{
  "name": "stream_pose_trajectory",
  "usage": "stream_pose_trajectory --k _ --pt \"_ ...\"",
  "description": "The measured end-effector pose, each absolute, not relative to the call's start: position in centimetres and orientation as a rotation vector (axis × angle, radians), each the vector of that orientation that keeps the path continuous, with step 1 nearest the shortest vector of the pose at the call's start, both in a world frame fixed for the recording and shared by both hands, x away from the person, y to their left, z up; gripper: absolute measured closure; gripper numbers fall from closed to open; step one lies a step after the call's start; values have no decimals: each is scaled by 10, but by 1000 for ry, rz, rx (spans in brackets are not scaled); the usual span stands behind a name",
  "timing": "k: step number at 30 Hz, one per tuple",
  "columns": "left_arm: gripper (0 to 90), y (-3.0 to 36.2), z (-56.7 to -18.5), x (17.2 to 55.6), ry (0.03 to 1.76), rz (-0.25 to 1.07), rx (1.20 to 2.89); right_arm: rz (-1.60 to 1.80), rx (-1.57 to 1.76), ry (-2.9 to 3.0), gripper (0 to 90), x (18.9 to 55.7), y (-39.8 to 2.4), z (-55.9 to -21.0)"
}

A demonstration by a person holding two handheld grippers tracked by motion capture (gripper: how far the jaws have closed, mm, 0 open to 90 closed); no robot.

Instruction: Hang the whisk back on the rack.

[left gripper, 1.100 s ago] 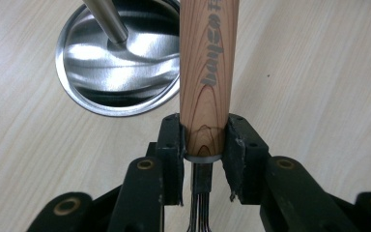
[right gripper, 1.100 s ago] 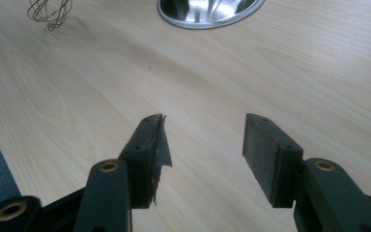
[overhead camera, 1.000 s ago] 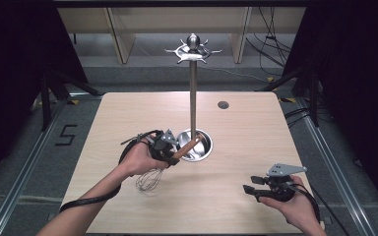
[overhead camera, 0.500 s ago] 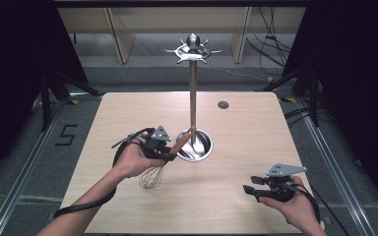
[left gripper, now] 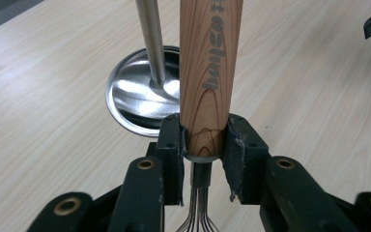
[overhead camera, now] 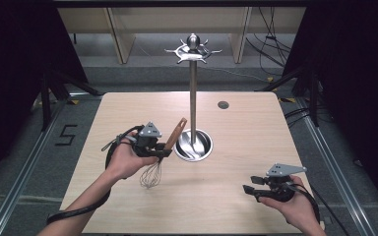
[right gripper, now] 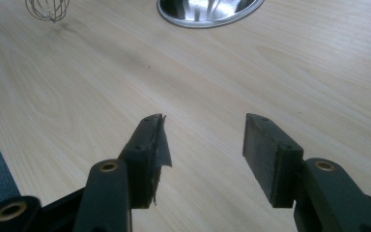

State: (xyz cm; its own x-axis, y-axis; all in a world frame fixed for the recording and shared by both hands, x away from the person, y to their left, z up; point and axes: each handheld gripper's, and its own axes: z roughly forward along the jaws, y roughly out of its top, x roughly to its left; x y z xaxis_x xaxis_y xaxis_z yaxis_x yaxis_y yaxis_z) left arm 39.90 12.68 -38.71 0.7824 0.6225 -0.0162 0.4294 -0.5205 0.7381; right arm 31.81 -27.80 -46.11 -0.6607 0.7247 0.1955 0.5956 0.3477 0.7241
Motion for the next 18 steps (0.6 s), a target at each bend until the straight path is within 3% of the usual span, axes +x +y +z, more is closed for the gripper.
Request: stream_pose_trajectory --k 18 --pt "693 140 -368 394 825 357 2120 1201 1165 2444 502 320 -279 -462"
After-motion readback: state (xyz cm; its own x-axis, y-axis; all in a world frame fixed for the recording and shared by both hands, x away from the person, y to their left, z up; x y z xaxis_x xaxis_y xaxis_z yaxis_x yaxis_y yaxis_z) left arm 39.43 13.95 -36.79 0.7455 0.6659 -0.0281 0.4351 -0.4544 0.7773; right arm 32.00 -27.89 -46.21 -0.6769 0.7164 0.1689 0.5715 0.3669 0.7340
